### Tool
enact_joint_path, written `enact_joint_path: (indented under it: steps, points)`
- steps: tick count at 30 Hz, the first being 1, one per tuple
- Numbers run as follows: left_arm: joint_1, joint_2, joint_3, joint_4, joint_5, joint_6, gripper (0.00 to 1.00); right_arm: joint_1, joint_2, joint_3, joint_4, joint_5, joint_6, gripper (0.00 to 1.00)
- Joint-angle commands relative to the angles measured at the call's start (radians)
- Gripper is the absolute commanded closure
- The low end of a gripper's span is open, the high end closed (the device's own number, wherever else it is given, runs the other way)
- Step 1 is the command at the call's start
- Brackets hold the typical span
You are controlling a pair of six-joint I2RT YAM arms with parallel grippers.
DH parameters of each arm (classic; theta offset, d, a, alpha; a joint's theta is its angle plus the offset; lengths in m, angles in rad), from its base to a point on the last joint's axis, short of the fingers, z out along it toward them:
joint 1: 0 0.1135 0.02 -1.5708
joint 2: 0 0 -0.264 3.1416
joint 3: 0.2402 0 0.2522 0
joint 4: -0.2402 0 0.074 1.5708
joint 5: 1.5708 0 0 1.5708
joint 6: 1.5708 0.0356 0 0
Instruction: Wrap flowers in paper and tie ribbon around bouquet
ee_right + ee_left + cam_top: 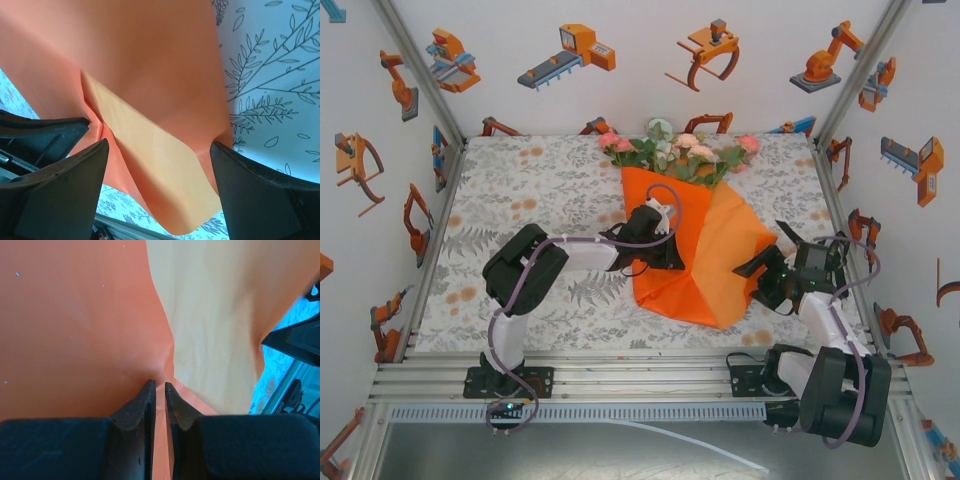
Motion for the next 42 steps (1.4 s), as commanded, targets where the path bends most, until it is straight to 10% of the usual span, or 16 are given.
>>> enact_joint_path:
  steps: [1, 14, 20, 23, 42]
  points:
    - [0.009, 0.022, 0.017, -0.009, -0.009, -0.01, 0.81, 0.013, -0.015, 0.018, -0.12, 0.061, -0.038, 0.22]
    - [0.011, 0.021, 0.022, -0.009, -0.006, -0.012, 0.81, 0.022, -0.126, -0.022, -0.216, 0.163, -0.023, 0.23]
    - [0.011, 0.027, 0.025, -0.018, -0.012, -0.01, 0.81, 0.022, -0.101, 0.009, -0.207, 0.214, -0.034, 0.63]
    - [0.011, 0.036, 0.029, -0.021, -0.014, -0.007, 0.81, 0.027, -0.143, 0.027, -0.19, 0.146, -0.06, 1.0]
    - [0.009, 0.06, 0.039, -0.027, -0.008, -0.007, 0.81, 0.38, 0.108, 0.342, -0.009, 0.065, 0.182, 1.0]
